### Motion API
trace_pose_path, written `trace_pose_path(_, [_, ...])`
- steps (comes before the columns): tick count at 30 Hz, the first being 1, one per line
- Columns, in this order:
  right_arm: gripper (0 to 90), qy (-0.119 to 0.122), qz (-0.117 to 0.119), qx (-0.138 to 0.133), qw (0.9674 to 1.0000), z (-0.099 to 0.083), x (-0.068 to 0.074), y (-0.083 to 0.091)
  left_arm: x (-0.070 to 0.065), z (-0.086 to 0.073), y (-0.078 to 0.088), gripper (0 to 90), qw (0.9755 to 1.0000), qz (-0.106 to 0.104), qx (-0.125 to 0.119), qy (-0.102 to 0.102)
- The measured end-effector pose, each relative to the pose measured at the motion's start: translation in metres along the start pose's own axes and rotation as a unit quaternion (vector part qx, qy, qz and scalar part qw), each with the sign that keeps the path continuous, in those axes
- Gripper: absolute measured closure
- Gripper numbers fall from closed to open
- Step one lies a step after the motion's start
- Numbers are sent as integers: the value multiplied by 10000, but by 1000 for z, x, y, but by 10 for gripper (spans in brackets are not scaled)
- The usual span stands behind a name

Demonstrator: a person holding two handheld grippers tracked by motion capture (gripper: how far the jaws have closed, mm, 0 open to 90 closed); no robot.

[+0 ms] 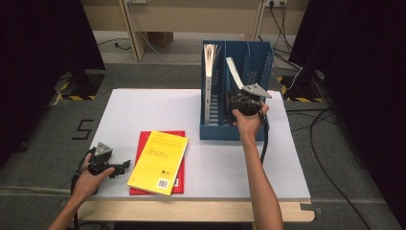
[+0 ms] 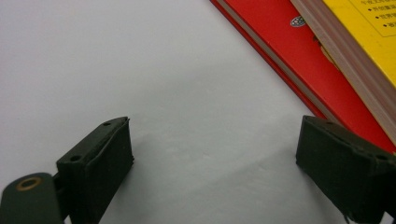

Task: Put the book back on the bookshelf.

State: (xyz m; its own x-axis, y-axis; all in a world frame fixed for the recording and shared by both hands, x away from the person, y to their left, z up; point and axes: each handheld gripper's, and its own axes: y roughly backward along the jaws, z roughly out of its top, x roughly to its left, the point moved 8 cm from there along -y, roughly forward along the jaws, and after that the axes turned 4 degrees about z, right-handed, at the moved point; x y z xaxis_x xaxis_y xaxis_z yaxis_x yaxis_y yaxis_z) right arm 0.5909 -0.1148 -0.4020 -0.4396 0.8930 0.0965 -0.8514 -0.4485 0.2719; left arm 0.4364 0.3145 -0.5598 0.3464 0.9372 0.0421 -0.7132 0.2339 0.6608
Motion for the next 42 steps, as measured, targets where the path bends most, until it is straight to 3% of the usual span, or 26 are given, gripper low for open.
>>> trace_pose_path(7, [638, 500, 25, 27, 9987, -20, 3, 25, 0, 0, 0, 99, 10000, 0, 16, -13])
trace_pose_path(12, [662, 283, 276, 149, 9991, -28, -2, 34, 0, 0, 0, 100, 10000, -5, 10, -10])
trace_pose_path(14, [671, 337, 262, 206, 9989, -33, -4, 36, 0, 0, 0, 102, 10000, -4, 9, -16])
trace_pose_path(18, [708, 467, 321, 439, 9974, -46, -4, 34, 0, 0, 0, 102, 10000, -11, 8, -12])
trace_pose_path(24, [724, 799, 287, 634, 9944, -49, -3, 35, 0, 0, 0, 104, 10000, -23, 9, -6])
trace_pose_path(33, [732, 750, 336, 679, 9943, -52, -2, 32, 0, 0, 0, 104, 10000, -11, 13, -15])
trace_pose_path(42, [729, 677, 227, 606, 9956, -46, 1, 8, 0, 0, 0, 103, 10000, -15, 13, -9])
